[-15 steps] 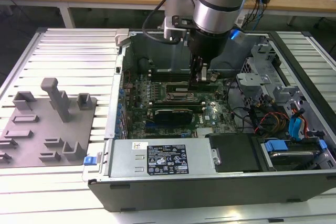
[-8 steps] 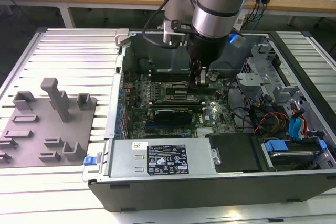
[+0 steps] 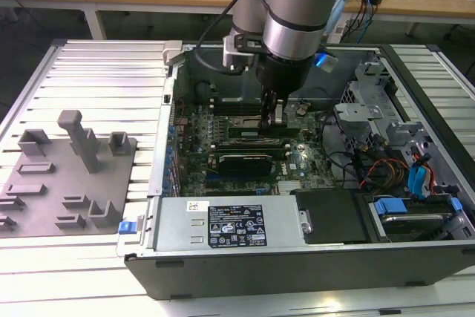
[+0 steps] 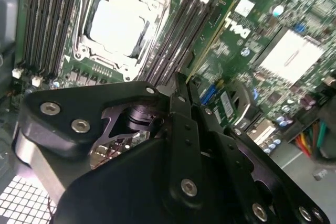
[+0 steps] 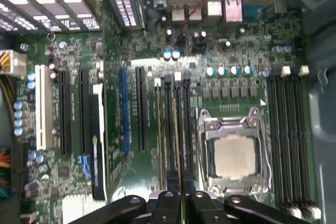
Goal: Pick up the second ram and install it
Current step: 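Insert the second ram into the second slot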
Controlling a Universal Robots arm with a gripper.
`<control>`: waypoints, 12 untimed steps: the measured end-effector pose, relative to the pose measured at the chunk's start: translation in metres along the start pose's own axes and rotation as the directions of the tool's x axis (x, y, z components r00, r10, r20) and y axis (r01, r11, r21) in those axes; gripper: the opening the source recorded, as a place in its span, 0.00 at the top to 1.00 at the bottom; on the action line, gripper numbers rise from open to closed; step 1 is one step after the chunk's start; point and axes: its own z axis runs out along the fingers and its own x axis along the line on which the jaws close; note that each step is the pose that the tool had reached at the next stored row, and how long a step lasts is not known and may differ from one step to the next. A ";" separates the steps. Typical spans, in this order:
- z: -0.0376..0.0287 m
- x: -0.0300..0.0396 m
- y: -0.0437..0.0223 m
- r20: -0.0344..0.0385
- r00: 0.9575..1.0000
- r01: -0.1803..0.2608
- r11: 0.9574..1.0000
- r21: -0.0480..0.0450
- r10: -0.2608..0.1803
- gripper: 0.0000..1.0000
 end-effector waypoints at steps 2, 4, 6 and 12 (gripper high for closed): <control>0.0029 0.0004 0.0058 0.000 1.000 0.000 1.000 0.000 0.000 0.87; 0.0072 0.0005 0.0099 0.000 1.000 0.000 1.000 0.000 0.000 0.87; 0.0095 0.0005 0.0098 0.000 1.000 0.000 1.000 0.000 0.000 0.87; 0.0171 0.0006 0.0094 0.000 1.000 0.000 1.000 0.000 0.000 0.87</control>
